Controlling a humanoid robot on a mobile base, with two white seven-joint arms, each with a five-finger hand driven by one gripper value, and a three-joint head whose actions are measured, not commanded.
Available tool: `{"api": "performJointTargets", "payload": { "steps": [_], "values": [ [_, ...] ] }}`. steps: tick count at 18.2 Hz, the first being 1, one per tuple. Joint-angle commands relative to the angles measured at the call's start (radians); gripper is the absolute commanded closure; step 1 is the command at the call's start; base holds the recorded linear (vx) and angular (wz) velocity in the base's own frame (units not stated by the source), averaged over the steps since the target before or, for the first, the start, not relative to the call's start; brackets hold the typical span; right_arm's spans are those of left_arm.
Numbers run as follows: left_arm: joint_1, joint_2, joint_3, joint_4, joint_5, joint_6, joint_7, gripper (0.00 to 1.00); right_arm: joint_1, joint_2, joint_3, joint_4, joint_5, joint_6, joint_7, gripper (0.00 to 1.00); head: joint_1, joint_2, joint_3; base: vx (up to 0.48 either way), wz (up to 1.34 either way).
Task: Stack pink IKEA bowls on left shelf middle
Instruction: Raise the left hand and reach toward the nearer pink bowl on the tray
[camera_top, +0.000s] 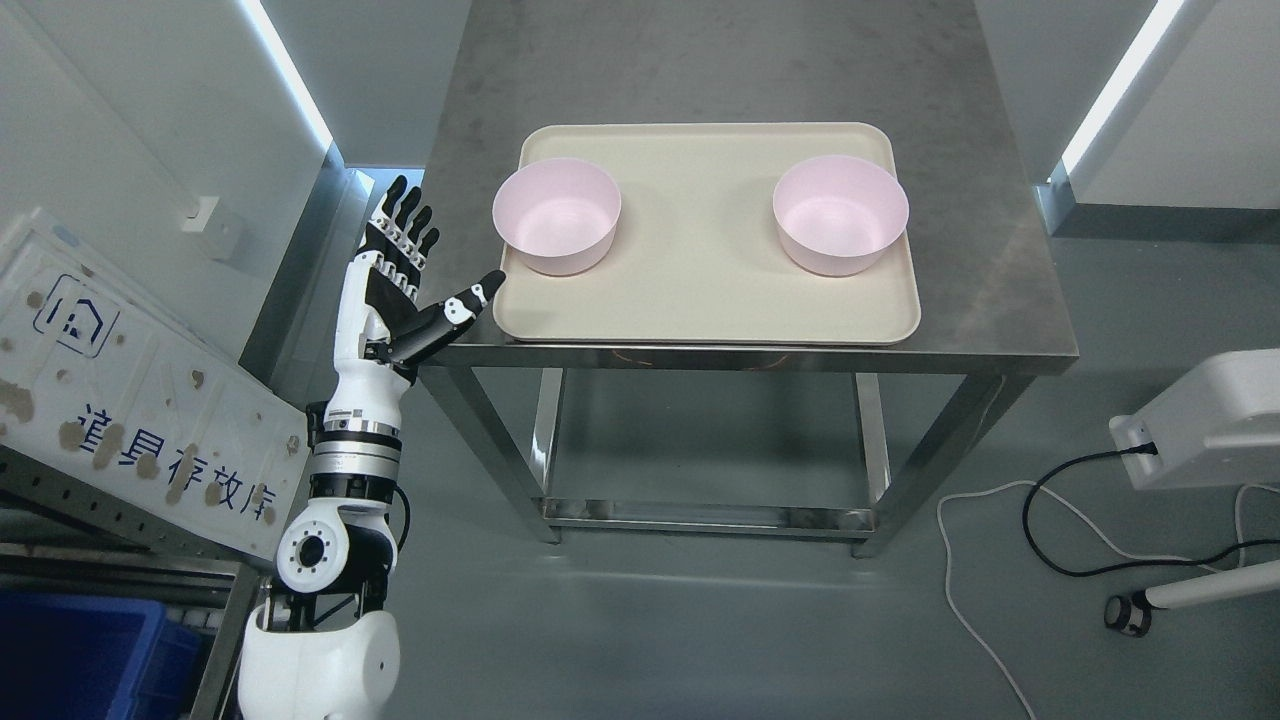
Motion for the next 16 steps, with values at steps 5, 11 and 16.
{"api": "performJointTargets", "payload": {
  "steps": [5,11,16],
  "values": [
    [-0.024,0.017,0.037,0.001,0.0,0.0,-0.007,0.0,0.0,-0.017,0.0,0.0,0.0,0.0,0.001,0.0,0.0,0.0,0.0,0.01,0.03],
    [-0.231,0.188,-0.008,0.099,-0.029,0.074,-0.113,0.0,0.0,-0.017,0.0,0.0,0.0,0.0,-0.001,0.0,0.0,0.0,0.0,0.0,-0.01],
    [-0.384,0.203,-0.083,0.159,-0.124,0.22,-0.287,0.08,0.0,-0.017,0.0,0.0,0.0,0.0,0.001,0.0,0.0,0.0,0.0,0.002,0.0]
  ]
}}
